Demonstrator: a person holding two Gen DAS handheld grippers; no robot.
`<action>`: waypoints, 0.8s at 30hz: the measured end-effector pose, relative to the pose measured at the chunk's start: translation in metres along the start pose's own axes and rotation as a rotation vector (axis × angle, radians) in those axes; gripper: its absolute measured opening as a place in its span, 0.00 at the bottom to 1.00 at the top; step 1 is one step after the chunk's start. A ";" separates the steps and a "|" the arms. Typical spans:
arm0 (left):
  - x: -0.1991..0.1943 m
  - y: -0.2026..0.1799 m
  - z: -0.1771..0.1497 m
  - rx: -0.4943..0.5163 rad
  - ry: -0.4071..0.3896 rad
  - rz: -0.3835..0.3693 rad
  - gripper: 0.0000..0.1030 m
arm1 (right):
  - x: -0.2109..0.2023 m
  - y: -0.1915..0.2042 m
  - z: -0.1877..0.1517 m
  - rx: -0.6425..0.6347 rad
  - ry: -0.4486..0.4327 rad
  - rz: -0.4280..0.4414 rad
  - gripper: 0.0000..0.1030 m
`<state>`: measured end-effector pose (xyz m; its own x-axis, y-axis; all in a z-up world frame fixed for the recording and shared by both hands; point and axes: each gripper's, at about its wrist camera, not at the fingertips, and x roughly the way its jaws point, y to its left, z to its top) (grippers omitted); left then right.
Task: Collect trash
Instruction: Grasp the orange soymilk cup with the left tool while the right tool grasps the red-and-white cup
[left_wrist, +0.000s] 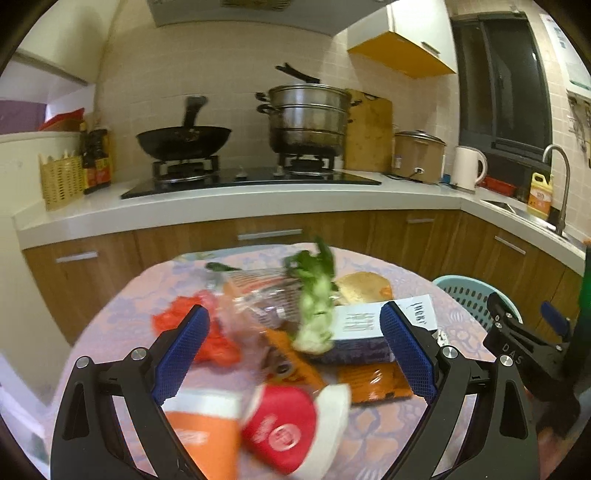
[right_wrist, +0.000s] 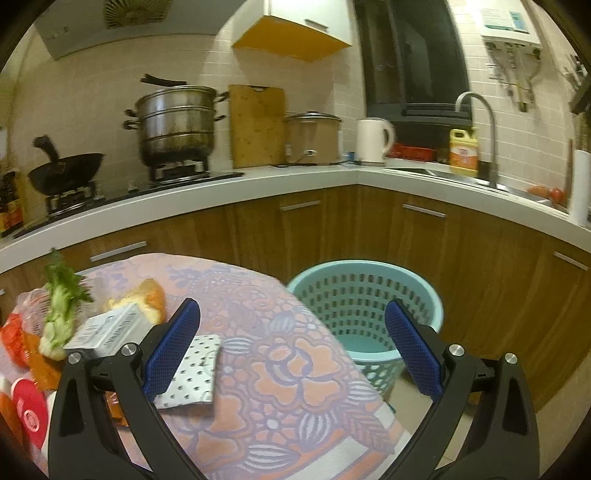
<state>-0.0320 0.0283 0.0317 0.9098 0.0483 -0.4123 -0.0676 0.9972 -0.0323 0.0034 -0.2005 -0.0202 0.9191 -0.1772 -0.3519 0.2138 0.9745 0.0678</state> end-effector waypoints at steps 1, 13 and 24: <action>-0.005 0.010 0.000 -0.005 0.024 0.026 0.88 | 0.001 0.002 0.001 -0.019 0.008 0.035 0.93; -0.014 0.092 -0.049 -0.175 0.328 -0.002 0.88 | -0.027 0.056 -0.010 -0.229 0.161 0.460 0.74; 0.023 0.092 -0.080 -0.260 0.457 -0.099 0.74 | -0.047 0.112 -0.035 -0.430 0.255 0.632 0.71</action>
<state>-0.0502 0.1167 -0.0534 0.6497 -0.1333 -0.7484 -0.1425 0.9457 -0.2921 -0.0277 -0.0782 -0.0289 0.7091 0.4115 -0.5726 -0.5149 0.8570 -0.0217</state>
